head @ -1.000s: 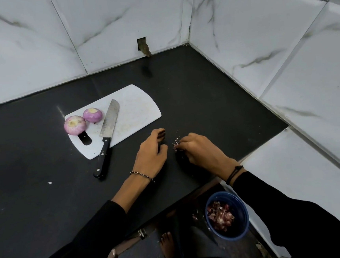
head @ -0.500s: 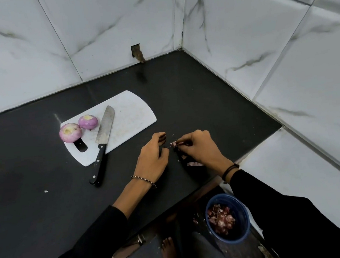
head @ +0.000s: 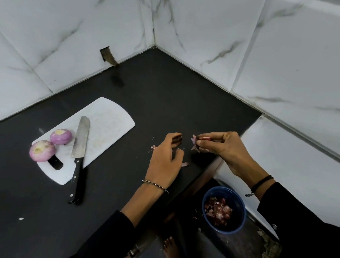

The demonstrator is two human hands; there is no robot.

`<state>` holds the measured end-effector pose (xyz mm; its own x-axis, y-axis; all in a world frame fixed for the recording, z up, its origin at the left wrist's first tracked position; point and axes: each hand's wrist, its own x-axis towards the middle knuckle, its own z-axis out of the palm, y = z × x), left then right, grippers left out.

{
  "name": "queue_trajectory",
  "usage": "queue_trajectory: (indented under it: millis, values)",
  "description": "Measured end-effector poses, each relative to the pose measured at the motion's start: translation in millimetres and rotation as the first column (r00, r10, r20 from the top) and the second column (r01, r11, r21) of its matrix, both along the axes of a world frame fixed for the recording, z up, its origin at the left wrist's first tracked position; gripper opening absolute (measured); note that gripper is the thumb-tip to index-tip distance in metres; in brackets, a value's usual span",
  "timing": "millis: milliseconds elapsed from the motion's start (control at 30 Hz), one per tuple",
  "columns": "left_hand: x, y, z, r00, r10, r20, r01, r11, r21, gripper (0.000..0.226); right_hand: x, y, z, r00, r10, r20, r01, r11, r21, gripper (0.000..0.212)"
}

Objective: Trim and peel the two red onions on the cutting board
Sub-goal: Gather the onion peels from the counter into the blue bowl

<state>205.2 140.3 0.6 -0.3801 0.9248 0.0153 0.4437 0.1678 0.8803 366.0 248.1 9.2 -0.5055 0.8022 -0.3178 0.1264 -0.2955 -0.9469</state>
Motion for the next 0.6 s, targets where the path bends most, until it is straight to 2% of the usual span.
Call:
queue_trajectory:
  millis: [233, 333, 467, 600]
  values:
    - [54.2, 28.1, -0.7, 0.988, -0.156, -0.001, 0.156, 0.987, 0.03, 0.038, 63.6, -3.5, -13.6, 0.974, -0.219, -0.051, 0.218, 0.976, -0.029, 0.025]
    - [80.5, 34.3, -5.6, 0.97, -0.236, 0.052, 0.234, 0.971, 0.041, 0.035, 92.3, -7.9, -29.9, 0.948, -0.316, -0.045, 0.313, 0.948, -0.065, 0.022]
    - [112.1, 38.8, -29.4, 0.932, -0.352, 0.084, 0.355, 0.935, -0.015, 0.033, 124.1, -14.3, -57.1, 0.913, -0.408, -0.008, 0.406, 0.91, -0.089, 0.022]
    - [141.8, 39.2, -70.9, 0.902, -0.417, 0.113, 0.43, 0.891, -0.143, 0.035, 151.0, -21.1, -97.6, 0.868, -0.493, 0.064, 0.497, 0.857, -0.135, 0.02]
